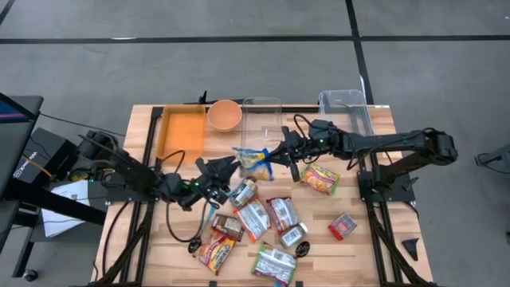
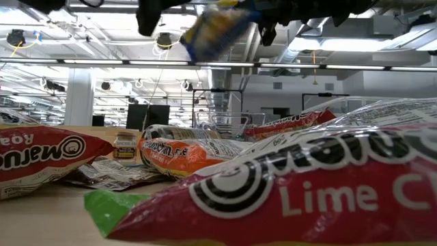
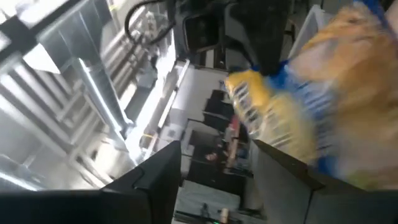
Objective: Pick & Place Food Item
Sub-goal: Put the blue noodle pack into the transparent container
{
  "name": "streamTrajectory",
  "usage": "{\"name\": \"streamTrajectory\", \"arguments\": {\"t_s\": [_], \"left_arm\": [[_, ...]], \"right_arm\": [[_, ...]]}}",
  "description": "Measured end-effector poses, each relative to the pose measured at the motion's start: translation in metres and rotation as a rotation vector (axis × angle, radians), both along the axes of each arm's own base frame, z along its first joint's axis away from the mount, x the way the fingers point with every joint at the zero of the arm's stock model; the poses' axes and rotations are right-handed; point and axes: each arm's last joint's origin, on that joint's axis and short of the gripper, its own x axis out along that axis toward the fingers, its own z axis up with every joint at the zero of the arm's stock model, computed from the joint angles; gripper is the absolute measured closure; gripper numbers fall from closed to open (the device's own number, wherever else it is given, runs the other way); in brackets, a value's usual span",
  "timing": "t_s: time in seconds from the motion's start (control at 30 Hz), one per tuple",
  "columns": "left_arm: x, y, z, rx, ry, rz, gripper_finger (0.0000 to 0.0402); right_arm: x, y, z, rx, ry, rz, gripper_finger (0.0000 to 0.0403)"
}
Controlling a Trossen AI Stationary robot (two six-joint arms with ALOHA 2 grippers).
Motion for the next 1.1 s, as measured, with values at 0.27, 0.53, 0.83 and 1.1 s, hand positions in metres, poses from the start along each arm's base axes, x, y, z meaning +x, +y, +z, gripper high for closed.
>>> {"name": "streamTrajectory", "arguments": {"t_s": [0.27,0.53,0.83,1.1], "left_arm": [[-0.021,0.008,0.016,-0.183,-0.018,-0.019,0.0214],[-0.041,0.017,0.036,-0.323,-0.145,-0.050,0.0219],[-0.045,0.020,0.039,-0.356,-0.167,-0.058,0.0220],[-0.045,0.019,0.039,-0.371,-0.179,-0.061,0.0220]], "right_arm": [[-0.012,0.002,0.009,-0.024,0.012,0.004,0.0397],[-0.015,0.002,0.010,-0.036,0.022,0.006,0.0397],[-0.015,0.002,0.009,-0.036,0.023,0.006,0.0397],[-0.017,0.000,0.010,-0.101,0.033,-0.074,0.0397]]}}
